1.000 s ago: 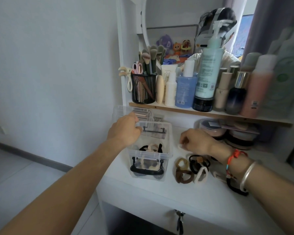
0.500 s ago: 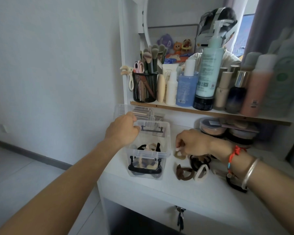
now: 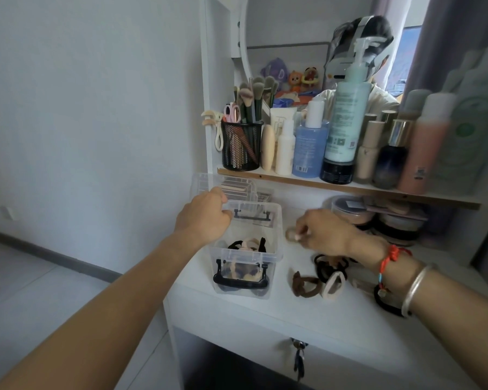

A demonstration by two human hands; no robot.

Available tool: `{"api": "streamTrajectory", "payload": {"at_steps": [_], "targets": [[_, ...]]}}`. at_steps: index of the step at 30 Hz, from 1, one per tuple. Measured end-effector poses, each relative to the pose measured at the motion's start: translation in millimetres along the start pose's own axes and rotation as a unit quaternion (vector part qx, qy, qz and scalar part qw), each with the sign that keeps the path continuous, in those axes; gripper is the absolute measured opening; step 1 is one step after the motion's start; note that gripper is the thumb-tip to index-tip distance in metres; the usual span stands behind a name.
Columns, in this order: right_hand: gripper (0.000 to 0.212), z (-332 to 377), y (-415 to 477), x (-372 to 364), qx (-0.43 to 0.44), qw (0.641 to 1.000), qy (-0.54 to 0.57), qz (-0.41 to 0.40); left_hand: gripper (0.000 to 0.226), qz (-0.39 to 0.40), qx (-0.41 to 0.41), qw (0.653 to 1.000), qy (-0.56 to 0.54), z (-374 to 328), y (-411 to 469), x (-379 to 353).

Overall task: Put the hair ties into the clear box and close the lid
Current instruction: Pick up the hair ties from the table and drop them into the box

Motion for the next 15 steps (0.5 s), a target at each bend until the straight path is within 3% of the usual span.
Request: {"api": "streamTrajectory", "payload": {"at_steps": [2,4,8,10,12,14,15], "targets": [[0.015,-0.9,2.5,29.7,-0.010,0.984,0.091,-0.155,0.033,-0.001,-0.001,1.000,0.002,-0.2,0.4,-0.4],[0.015,5.5,4.9,52.4,0.009,0.953,0.222,-0.205,0.034,-0.002,-0.002,1.000,0.000,-0.8,0.8,-1.1],[0.027,31.0,6.2,52.1,0.063,0.933,0.350,-0.058,0.034,-0.003,-0.003,1.000,0.001,-1.9,0.2,-2.6],[0.035,27.3,4.8,47.7,0.041,0.922,0.383,-0.037,0.034,-0.003,-0.007,1.000,0.000,-2.5,-0.6,-3.2],[0.026,18.4,1.4,44.3,0.014,0.939,0.341,-0.041,0.034,-0.004,-0.009,1.000,0.000,-2.8,-0.7,-3.4],[0.027,4.6,-3.8,34.1,-0.016,0.988,0.154,0.015,0.034,-0.007,-0.008,1.000,0.000,-3.0,-0.8,-3.4],[0.033,-2.8,-8.0,25.6,-0.030,0.995,0.069,0.067,0.033,-0.008,-0.009,1.000,-0.001,-3.7,-1.0,-3.6]]}}
Point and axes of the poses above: each hand's wrist, its own y-axis towards the middle knuckle, its own x-axis out of the back of the hand, z = x × y, the point moved 4 cm from there along y, towards the middle knuckle, and after that the axes turned 11 degrees about x, right-handed, at the moved point
